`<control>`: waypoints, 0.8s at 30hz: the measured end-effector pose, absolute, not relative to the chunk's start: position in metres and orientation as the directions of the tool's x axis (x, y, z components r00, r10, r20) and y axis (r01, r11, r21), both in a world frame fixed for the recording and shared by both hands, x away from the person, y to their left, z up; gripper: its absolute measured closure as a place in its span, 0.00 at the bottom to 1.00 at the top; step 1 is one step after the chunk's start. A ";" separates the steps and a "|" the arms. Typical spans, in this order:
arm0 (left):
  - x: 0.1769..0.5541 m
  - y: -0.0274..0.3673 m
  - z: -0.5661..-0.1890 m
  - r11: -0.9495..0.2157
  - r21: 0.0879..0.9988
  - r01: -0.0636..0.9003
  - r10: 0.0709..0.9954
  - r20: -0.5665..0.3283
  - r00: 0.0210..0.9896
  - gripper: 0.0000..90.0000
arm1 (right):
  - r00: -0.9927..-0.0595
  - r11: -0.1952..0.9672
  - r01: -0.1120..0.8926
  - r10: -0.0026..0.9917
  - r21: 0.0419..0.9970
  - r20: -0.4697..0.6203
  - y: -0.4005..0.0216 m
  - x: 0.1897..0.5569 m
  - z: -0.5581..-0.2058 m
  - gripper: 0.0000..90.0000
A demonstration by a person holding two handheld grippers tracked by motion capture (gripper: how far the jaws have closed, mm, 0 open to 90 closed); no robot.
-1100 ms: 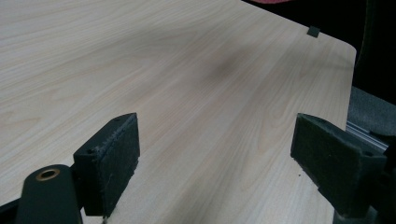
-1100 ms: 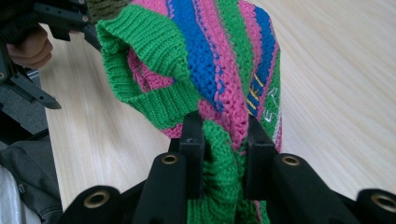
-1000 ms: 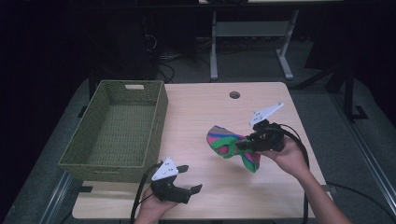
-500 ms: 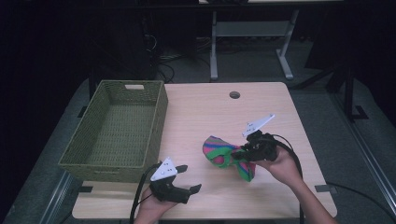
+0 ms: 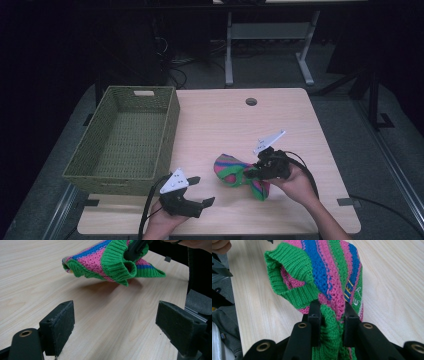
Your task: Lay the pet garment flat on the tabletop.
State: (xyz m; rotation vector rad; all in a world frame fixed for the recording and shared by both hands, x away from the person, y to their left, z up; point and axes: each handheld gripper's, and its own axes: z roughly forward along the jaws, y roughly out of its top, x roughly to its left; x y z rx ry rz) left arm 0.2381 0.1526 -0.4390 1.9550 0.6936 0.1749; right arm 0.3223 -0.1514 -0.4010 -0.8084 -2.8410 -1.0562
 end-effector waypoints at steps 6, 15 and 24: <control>0.238 0.152 -0.439 -0.326 0.859 0.395 0.537 -0.176 0.825 0.17 | -0.869 0.642 0.472 0.456 0.604 0.193 -0.146 0.320 -0.406 0.81; 0.239 0.154 -0.439 -0.323 0.861 0.392 0.538 -0.173 0.825 0.17 | -0.869 0.652 0.478 0.448 0.589 0.209 -0.136 0.318 -0.422 0.80; 0.239 0.156 -0.439 -0.320 0.862 0.394 0.542 -0.174 0.822 0.17 | -0.886 0.682 0.450 0.423 0.576 0.192 -0.125 0.316 -0.434 0.72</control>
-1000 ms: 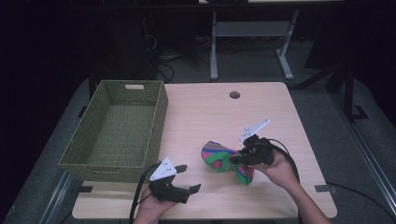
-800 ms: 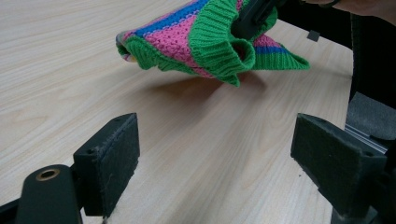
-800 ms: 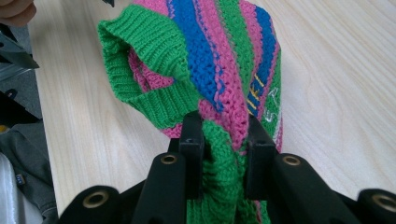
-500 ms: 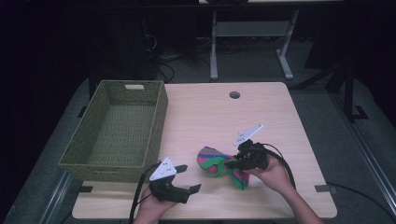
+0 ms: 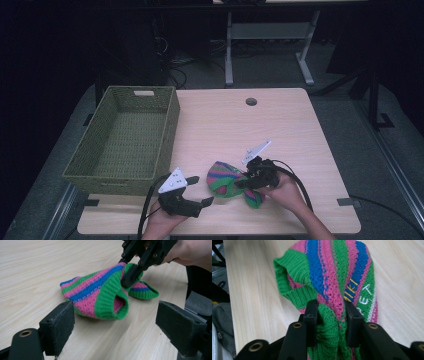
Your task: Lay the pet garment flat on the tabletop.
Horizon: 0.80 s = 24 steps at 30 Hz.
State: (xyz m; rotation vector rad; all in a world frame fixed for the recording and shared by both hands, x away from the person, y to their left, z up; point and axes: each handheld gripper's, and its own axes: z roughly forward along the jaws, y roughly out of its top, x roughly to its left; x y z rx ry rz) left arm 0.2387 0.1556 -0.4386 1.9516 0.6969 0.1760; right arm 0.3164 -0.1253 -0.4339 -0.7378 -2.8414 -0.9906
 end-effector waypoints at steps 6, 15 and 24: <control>0.239 0.154 -0.439 -0.327 0.860 0.391 0.537 -0.172 0.826 0.17 | -0.904 0.716 0.414 0.398 0.562 0.158 -0.121 0.316 -0.439 0.64; 0.239 0.153 -0.440 -0.334 0.856 0.393 0.533 -0.172 0.829 0.17 | -0.911 0.722 0.406 0.370 0.560 0.184 -0.120 0.315 -0.449 0.52; 0.238 0.153 -0.439 -0.337 0.857 0.391 0.531 -0.170 0.830 0.17 | -0.910 0.702 0.408 0.365 0.584 0.196 -0.129 0.310 -0.438 0.45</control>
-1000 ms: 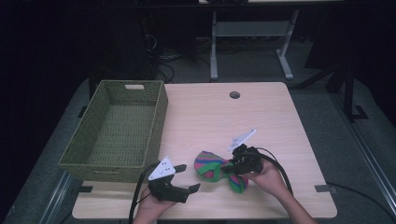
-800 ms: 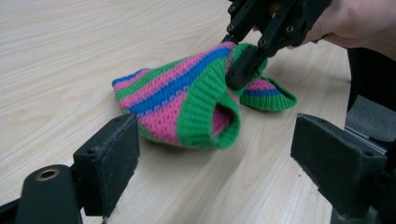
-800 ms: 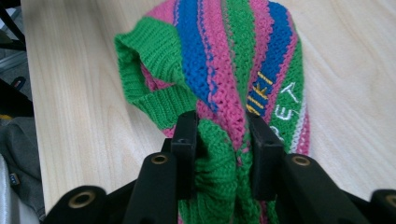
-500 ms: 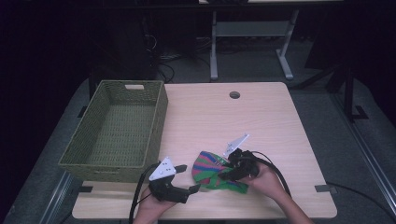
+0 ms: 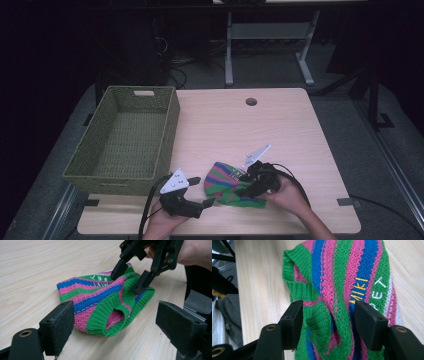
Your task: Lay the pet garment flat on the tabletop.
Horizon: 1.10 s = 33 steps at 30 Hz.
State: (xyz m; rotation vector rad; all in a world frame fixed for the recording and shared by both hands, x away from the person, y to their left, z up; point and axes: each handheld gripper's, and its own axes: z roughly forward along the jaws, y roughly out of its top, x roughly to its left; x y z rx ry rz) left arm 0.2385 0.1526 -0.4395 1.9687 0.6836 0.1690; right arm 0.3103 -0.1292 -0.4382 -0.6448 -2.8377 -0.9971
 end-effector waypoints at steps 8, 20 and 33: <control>0.239 0.153 -0.440 -0.329 0.858 0.395 0.536 -0.175 0.826 0.17 | -0.915 0.689 0.388 0.370 0.613 0.162 -0.138 0.304 -0.418 0.47; 0.239 0.152 -0.440 -0.342 0.856 0.387 0.534 -0.162 0.830 0.17 | -0.951 0.741 0.296 0.291 0.603 0.109 -0.122 0.296 -0.406 0.79; 0.238 0.153 -0.440 -0.337 0.855 0.394 0.537 -0.170 0.827 0.17 | -0.944 0.769 0.320 0.307 0.554 0.120 -0.118 0.301 -0.425 0.82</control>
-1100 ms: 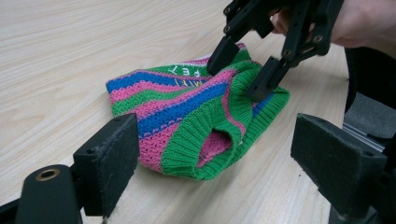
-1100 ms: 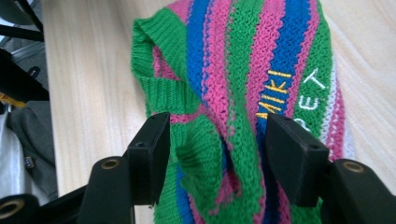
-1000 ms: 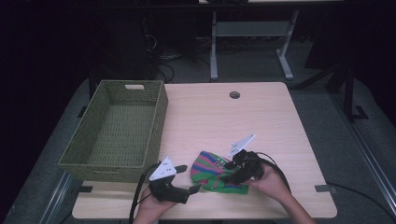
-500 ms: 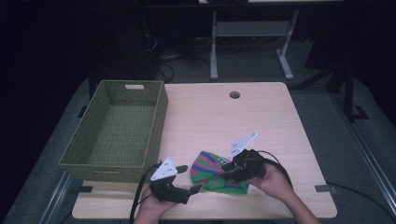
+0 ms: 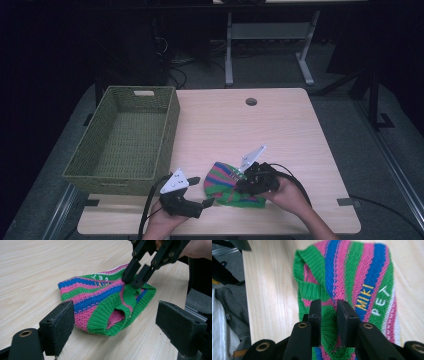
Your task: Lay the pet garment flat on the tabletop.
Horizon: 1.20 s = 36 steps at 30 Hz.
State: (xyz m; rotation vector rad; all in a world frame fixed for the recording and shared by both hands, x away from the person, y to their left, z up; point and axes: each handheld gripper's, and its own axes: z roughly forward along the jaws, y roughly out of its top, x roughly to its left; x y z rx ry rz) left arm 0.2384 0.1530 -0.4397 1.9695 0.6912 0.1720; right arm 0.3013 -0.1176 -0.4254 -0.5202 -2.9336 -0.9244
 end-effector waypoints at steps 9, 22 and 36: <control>0.238 0.151 -0.441 -0.337 0.854 0.396 0.536 -0.172 0.827 0.17 | -0.940 0.778 0.330 0.324 0.535 0.109 -0.115 0.297 -0.439 0.74; 0.238 0.151 -0.441 -0.331 0.853 0.403 0.535 -0.182 0.825 0.17 | -0.934 0.773 0.327 0.351 0.543 0.062 -0.115 0.294 -0.445 0.91; 0.239 0.152 -0.440 -0.313 0.856 0.411 0.529 -0.202 0.824 0.17 | -0.936 0.746 0.325 0.342 0.581 0.084 -0.124 0.292 -0.434 0.93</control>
